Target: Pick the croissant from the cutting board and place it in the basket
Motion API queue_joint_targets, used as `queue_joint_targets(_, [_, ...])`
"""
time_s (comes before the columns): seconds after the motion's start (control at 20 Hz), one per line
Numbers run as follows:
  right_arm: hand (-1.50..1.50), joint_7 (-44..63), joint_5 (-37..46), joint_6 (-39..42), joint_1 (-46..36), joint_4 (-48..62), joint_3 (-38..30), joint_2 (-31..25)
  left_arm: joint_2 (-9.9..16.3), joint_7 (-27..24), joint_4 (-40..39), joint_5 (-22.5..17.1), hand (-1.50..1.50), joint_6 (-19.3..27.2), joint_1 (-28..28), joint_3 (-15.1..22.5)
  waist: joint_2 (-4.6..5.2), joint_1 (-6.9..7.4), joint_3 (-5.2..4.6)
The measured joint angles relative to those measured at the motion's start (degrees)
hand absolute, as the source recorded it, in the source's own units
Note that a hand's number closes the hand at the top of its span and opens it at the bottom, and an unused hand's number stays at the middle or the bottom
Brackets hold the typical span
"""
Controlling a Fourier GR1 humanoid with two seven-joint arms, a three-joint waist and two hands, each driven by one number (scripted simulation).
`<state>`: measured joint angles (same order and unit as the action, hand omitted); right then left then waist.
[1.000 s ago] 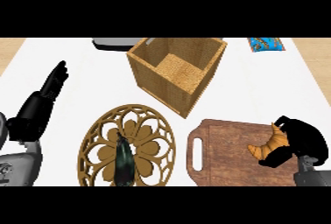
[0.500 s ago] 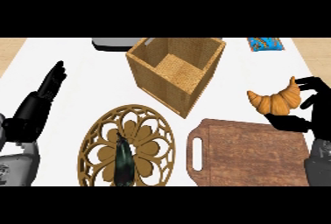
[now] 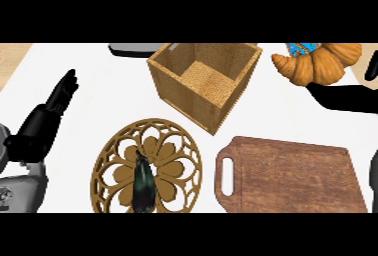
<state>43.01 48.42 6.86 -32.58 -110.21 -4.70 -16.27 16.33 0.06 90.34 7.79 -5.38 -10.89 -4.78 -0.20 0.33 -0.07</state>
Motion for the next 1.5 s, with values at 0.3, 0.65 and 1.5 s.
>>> queue_joint_targets(0.3, [1.50,8.6,-2.9,5.6,-17.7,6.3,1.5,2.8,-0.3,0.6,-0.2,0.2,0.00,-0.3,-1.0,0.2,0.09,0.43,-0.03])
queue_joint_targets(0.65, [1.50,10.9,-3.4,5.1,-32.5,23.1,1.5,6.7,-0.7,0.1,-1.1,0.3,0.00,-0.6,-1.5,0.0,0.30,0.82,-0.03])
queue_joint_targets(1.5, [1.50,12.4,-1.6,4.2,-47.0,56.8,0.3,12.0,-1.1,0.9,-0.5,0.6,0.00,-1.1,-1.9,-0.4,0.40,0.70,0.00])
